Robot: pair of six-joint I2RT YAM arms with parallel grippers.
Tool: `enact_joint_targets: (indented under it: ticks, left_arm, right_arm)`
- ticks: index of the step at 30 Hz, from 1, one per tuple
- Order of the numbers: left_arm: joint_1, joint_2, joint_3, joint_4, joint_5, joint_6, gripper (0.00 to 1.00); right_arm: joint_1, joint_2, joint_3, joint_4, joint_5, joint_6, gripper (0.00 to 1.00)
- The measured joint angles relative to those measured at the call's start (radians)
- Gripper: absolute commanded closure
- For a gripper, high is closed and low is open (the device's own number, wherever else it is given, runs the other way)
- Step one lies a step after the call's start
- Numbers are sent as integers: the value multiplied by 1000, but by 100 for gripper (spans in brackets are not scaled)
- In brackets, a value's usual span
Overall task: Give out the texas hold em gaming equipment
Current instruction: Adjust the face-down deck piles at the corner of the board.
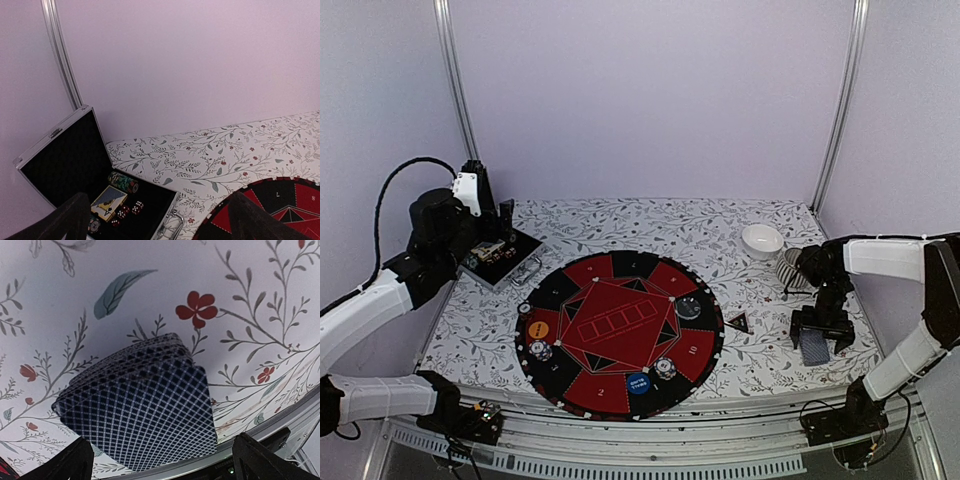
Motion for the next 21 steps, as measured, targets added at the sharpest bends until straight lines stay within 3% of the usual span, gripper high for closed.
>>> enact_joint_targets:
  ticks: [7,21]
  left_arm:
    - [0,-3,0,0,3,-1,2]
    - [0,-14,0,0,3,-1,2]
  right_arm:
    - [1,48,-44,73,-64,-32,1]
    - [0,89,-18,65,-89,-74,2]
